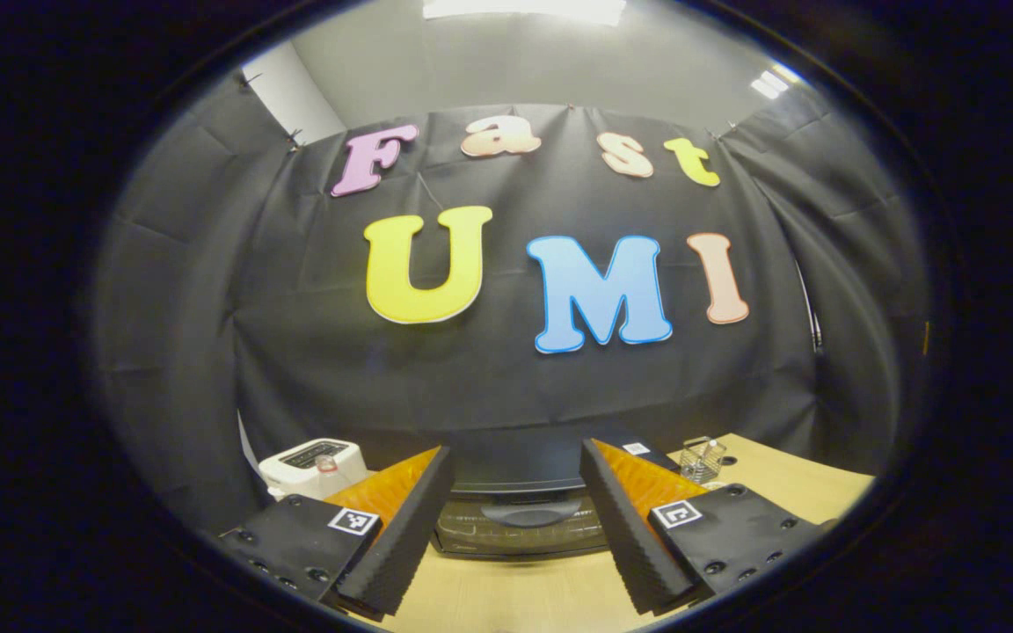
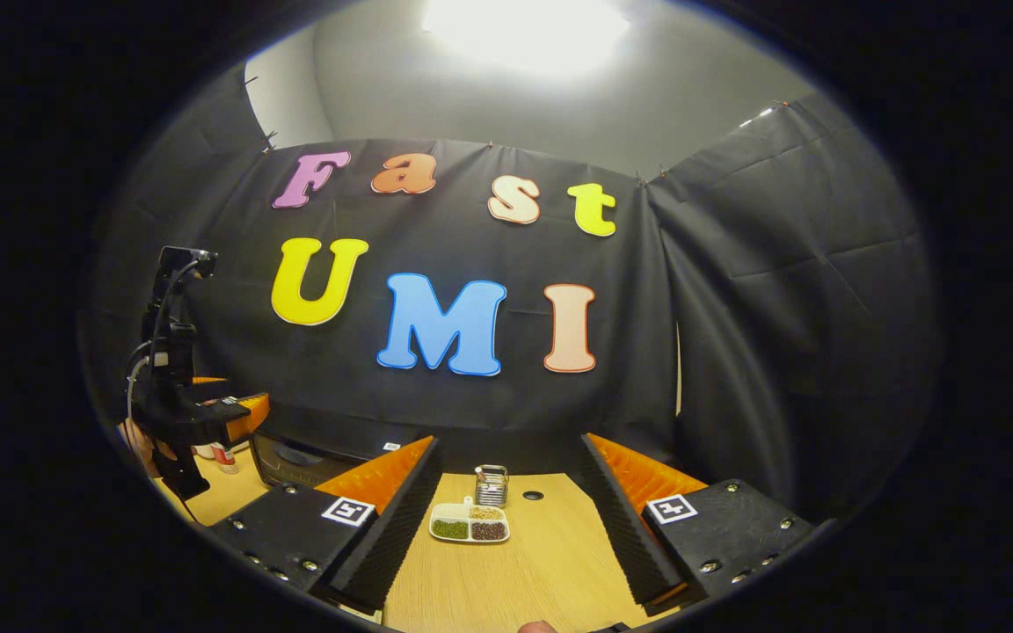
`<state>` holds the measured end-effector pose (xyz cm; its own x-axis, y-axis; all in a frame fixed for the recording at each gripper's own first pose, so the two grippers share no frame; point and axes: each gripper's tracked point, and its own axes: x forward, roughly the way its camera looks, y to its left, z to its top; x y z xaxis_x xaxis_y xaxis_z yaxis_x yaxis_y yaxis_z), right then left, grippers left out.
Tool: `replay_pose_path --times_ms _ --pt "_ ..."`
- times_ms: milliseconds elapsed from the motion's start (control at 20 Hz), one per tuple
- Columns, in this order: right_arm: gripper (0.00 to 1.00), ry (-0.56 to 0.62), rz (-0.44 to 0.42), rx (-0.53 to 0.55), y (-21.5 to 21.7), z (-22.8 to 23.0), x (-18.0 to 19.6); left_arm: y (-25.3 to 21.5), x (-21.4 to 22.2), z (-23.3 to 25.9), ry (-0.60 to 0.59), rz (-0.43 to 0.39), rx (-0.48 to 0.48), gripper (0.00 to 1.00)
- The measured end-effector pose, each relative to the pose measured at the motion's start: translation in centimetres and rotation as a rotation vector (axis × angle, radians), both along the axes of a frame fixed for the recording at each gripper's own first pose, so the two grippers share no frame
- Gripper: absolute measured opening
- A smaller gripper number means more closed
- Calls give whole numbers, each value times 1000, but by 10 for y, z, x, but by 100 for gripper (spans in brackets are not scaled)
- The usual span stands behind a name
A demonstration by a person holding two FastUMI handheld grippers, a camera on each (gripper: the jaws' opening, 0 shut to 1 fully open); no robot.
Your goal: Open the electric oven with the left hand, put the food in, and close the electric oven.
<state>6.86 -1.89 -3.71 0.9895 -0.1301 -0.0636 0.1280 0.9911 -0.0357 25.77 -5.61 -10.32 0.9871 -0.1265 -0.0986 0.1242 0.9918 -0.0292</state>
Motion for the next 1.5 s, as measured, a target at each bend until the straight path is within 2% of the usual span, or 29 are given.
replay_pose_path --times_ms 350,500,550,700,950,1000,1100,1150,1450,1500 --pt "97 47 -93 -50 -1 -10 4 -16 58 -58 73 -52 18 100" --pt "97 74 -119 -62 -2 -16 3 -20 81 -83 101 -60 31 97" --pt "97 77 -125 -68 -2 -16 2 -22 87 -93 115 -62 30 100" --pt "97 86 -140 -86 -3 -16 1 -23 98 -115 144 -56 29 100" --pt "97 100 -143 -96 -4 -18 -2 -24 98 -135 178 -45 16 100" --pt "97 100 -139 -98 -4 -17 -3 -24 101 -132 160 -44 14 91" --pt "97 96 -131 -102 -6 -15 -4 -24 99 -133 161 -39 13 100" --pt "97 92 -127 -104 -6 -13 -4 -24 97 -135 171 -35 11 97" --pt "97 78 -97 -94 -10 -8 -12 -22 68 -138 177 -21 12 97" --pt "97 79 -89 -91 -10 -8 -14 -21 61 -139 181 -19 13 100"
